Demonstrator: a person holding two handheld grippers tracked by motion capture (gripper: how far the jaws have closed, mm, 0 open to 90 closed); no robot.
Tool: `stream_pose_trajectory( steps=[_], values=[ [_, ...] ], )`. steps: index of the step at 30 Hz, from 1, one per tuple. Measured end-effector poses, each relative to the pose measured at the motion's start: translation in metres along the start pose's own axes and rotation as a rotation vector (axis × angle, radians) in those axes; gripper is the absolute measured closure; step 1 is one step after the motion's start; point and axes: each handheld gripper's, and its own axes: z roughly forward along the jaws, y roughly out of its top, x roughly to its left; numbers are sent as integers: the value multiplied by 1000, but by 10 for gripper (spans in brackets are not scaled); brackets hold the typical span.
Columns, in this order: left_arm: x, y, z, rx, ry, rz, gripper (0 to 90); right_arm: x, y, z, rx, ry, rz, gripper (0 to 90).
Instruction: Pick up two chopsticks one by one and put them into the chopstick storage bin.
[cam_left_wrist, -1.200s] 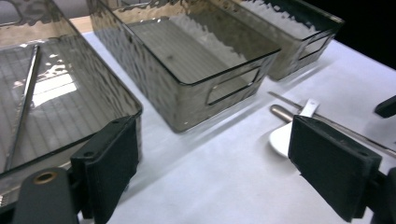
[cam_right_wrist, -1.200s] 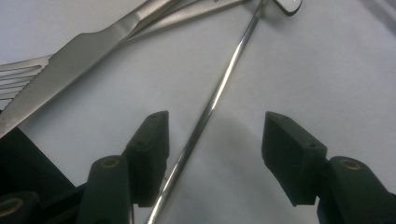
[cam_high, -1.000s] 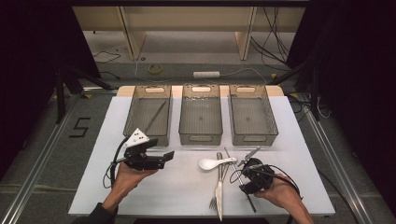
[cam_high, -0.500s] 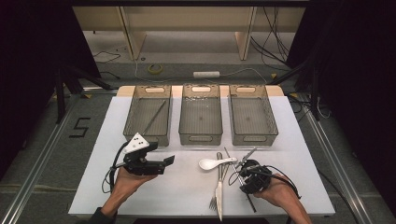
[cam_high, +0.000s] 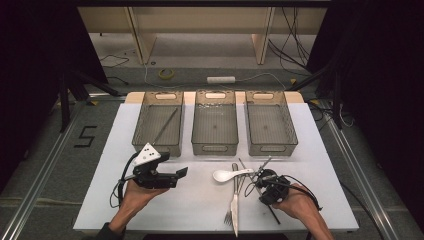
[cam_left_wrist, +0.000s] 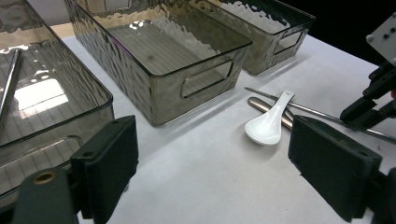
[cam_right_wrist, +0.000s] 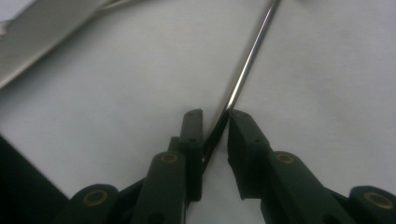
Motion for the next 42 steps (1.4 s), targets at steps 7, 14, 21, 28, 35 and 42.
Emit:
stream_pose_trajectory(
  steps=[7, 14, 21, 28, 35, 42],
  values=[
    [0, 0, 0, 4, 0, 4, 155, -4, 2, 1, 22, 17, 18, 782],
    [-1, 0, 0, 7, -2, 8, 155, -8, 5, 2, 45, 26, 44, 803],
    [-1, 0, 1, 9, -5, 11, 154, -28, -2, 0, 55, 4, 96, 858],
    [-2, 0, 1, 9, -5, 15, 155, -33, -5, -4, 48, -14, 83, 861],
    [-2, 0, 1, 8, -5, 14, 155, -41, -10, -11, 27, -39, 79, 863],
    [-2, 0, 1, 9, -13, 13, 155, -49, -18, -21, -5, -45, 82, 863]
  ],
)
